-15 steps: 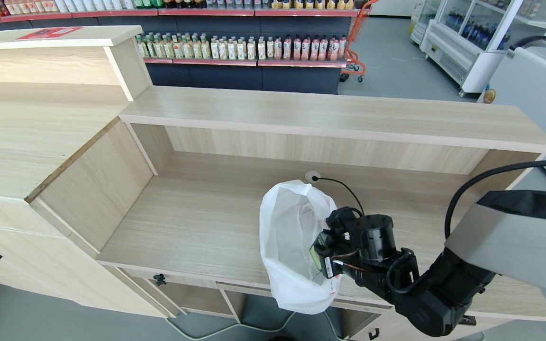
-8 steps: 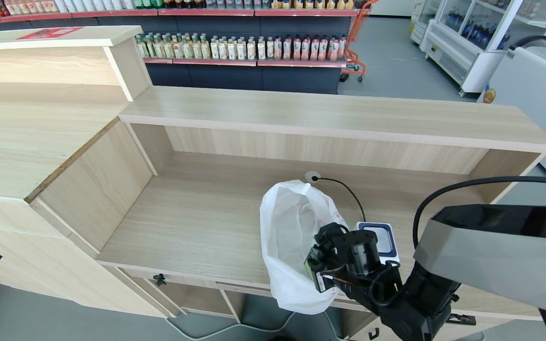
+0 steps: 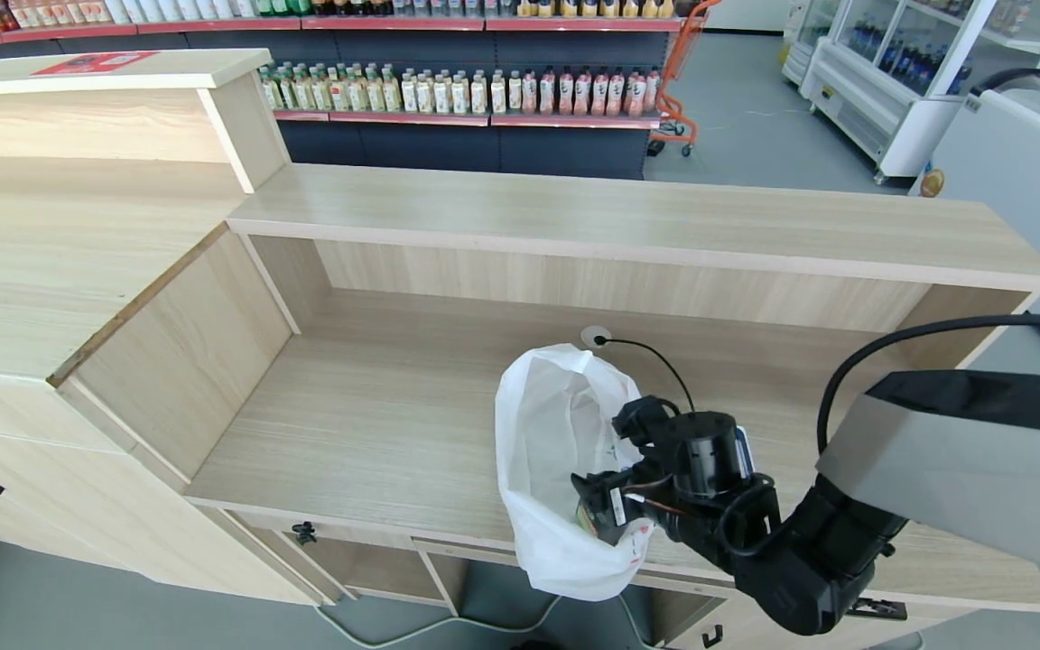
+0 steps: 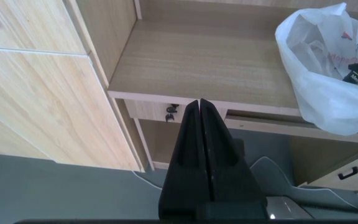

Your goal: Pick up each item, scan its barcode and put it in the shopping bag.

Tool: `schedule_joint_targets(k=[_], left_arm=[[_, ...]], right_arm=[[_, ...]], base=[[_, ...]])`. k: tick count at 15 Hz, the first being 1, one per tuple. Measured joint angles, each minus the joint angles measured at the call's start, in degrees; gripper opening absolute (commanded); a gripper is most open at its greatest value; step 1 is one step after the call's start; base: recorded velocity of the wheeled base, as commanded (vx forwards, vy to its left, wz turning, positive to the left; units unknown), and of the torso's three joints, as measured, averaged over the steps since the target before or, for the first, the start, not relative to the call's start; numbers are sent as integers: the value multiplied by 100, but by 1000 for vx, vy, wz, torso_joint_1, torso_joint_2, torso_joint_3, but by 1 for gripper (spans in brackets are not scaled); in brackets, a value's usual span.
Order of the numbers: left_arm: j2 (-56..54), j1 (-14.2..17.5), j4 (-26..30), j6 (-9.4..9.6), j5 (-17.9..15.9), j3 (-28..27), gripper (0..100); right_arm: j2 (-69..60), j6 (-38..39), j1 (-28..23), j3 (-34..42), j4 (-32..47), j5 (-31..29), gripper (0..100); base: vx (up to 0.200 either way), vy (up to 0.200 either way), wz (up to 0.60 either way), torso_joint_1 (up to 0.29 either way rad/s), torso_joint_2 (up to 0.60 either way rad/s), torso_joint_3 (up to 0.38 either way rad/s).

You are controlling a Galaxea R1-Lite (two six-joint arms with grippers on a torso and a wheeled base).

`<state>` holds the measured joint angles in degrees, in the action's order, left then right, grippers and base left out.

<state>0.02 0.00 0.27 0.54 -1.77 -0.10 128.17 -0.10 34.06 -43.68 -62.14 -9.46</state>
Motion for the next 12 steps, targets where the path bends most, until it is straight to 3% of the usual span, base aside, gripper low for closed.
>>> schedule_joint_targets(k=[8, 12], left_arm=[[0, 0, 0, 0, -1, -1, 0], [0, 0, 0, 0, -4, -4, 0]], right_arm=[[-1897, 39, -358, 88, 1279, 325, 100], [-3143, 20, -568, 413, 2141, -213, 100]], base=[[0, 0, 0, 0, 0, 0], [0, 0, 0, 0, 0, 0]])
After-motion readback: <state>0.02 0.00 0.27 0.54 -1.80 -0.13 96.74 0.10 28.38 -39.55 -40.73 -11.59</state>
